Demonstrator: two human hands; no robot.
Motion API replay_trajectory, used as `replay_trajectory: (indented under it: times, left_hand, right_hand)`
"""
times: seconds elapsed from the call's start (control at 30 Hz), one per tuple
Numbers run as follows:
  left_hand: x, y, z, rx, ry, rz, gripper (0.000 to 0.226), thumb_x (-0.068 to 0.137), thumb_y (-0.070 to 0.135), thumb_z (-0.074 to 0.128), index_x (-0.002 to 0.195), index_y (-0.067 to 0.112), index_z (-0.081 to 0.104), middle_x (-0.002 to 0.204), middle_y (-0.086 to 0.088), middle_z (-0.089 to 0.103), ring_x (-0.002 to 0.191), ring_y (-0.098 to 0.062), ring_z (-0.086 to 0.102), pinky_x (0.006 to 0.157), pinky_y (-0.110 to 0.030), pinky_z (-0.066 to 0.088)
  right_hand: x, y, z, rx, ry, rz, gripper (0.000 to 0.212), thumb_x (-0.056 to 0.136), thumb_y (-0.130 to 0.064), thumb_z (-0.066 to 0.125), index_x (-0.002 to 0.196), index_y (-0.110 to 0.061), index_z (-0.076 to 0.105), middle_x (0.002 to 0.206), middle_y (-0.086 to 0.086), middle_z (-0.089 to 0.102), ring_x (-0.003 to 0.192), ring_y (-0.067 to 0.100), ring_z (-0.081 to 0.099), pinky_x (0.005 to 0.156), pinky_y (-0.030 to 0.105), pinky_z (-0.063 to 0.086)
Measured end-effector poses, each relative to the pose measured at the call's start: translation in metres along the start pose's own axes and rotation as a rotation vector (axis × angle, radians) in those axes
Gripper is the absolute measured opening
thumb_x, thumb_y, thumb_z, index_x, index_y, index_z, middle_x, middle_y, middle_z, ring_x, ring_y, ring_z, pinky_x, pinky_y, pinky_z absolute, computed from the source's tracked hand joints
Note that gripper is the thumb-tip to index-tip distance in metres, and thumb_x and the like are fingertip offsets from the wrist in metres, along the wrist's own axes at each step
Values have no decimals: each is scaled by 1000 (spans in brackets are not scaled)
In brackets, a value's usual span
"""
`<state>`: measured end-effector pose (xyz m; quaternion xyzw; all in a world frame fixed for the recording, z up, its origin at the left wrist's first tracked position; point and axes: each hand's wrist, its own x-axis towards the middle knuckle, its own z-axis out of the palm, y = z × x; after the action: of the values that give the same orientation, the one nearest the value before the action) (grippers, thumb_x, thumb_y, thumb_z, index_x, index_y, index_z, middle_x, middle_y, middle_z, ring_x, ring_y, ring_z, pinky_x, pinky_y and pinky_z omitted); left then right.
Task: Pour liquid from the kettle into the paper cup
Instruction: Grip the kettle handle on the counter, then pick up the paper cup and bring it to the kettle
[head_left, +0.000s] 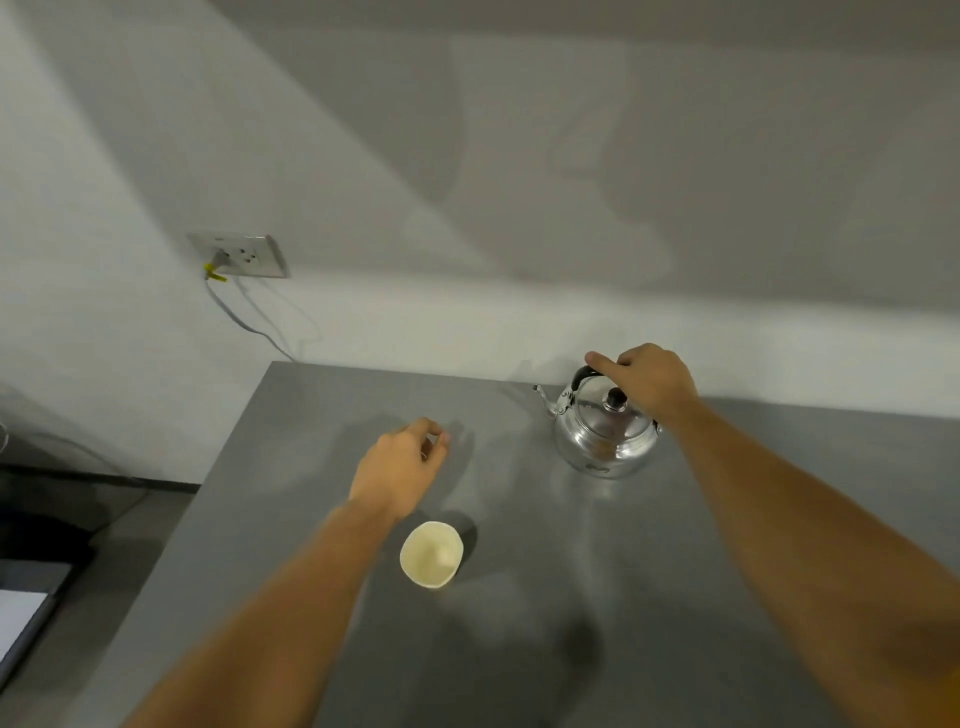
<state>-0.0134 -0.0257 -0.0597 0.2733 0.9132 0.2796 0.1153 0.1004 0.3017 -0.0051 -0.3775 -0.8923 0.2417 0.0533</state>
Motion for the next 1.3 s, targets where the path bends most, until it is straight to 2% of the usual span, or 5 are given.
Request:
replay_trajectory:
  times: [0.33,0.47,0.6,0.8,1.3]
  left_hand:
    - [-75,-33,12,-343,-10,-155,43,96,57,58,122,25,69,111,6,72,104,-13,67,95,-33,53]
    - [-105,-42,20,-493,-55,-147,40,85,70,63,119,50,61,125,20,64,118,1,59,103,-30,46]
    - [-123,-49,29,-551,-95,-171,77,68,76,76,134,41,57,136,18,60,129,-4,55,110,-35,44]
    - [-130,-49,40,-564,-120,-157,83,60,52,95,132,37,56,122,20,68,110,13,61,89,-12,45]
    - [-127,-59,63,-546,-101,-174,60,65,38,95,112,38,58,105,17,76,93,5,70,77,-17,51]
  right_hand:
    - [-79,-17,-19,21,64,-41,73,75,-81,53,46,-16,34,28,-5,30,39,16,35,44,28,27]
    - [-117,-24,-22,29,60,-85,75,77,-81,53,48,-12,46,29,-7,35,40,15,37,46,29,29]
    - [-153,-30,-23,56,41,-128,76,80,-79,56,55,-7,58,38,-4,40,41,15,41,48,30,36]
    - [-192,-40,-17,39,-10,-149,68,79,-77,58,47,-17,54,35,-6,42,38,10,39,47,28,33]
    - [-217,-86,11,-184,-91,-194,71,78,-78,55,45,-15,52,38,-1,54,44,14,54,44,28,36]
